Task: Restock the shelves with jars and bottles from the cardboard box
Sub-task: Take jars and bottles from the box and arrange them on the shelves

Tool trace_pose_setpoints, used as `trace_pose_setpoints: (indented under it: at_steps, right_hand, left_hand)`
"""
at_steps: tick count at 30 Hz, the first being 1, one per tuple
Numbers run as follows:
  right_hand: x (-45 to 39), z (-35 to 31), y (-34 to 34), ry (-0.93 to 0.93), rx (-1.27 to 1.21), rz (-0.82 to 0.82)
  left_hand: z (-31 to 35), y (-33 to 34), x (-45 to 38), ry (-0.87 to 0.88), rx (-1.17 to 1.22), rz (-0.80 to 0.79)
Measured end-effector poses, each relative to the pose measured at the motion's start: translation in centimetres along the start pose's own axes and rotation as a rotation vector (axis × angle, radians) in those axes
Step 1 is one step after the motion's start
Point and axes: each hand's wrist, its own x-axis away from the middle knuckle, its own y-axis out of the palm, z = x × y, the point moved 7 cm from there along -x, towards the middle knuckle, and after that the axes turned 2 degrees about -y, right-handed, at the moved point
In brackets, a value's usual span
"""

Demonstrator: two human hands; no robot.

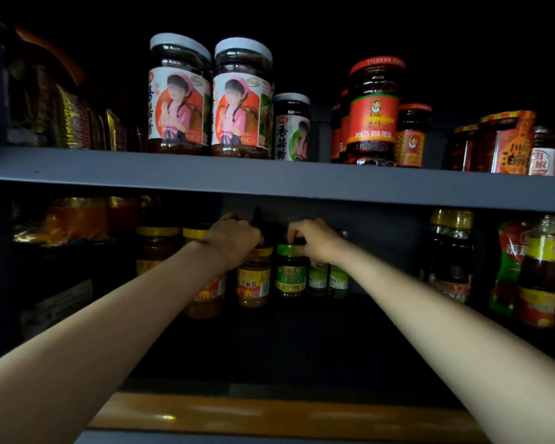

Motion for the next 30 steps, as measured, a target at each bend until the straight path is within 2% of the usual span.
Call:
trace_pose_setpoints:
  at_steps: [4,7,9,12,19,22,25,30]
  right_hand:
    - [0.0,-2.7,0.4,-0.102,-0.163,-0.045]
    - [0.1,-3.9,2.9,-0.143,-0.011,-0.18]
    - [0.0,-4.1,4.1,-0.158,0.087,-0.176]
    - [-0.2,-4.1,4.5,-0.162,0.2,-0.083]
    - [-0.1,-4.5,3.7,-0.074,-0.115,-0.142]
    - [-0.7,-5.0,4.4,-0.023,-0.158,-0.129]
    - [-1.4,-5.8,4.3,0.003,-0.038,-0.084]
    - [-1.9,-5.5,3.9,0.022,0.369,-0.018]
  left_hand:
    - [-1.0,-1.3,2.4,0.006,-0.082,0.14]
    - [-2.5,-1.5,4.7,-0.053,-0.102,0.193]
    - [-3.9,-1.4,5.8,-0.16,-0.073,0.212]
    - [-5.6,-1.2,6.9,-0.27,0.045,0.185]
    - [-6.8,-0.8,6.6,-0.212,0.201,0.085]
    - [-7.3,-0.9,6.4,-0.2,0.318,0.062]
    - [-7.3,-0.9,6.3,-0.201,0.312,0.062]
    - [-6.9,-0.9,6.3,-0.2,0.213,0.066]
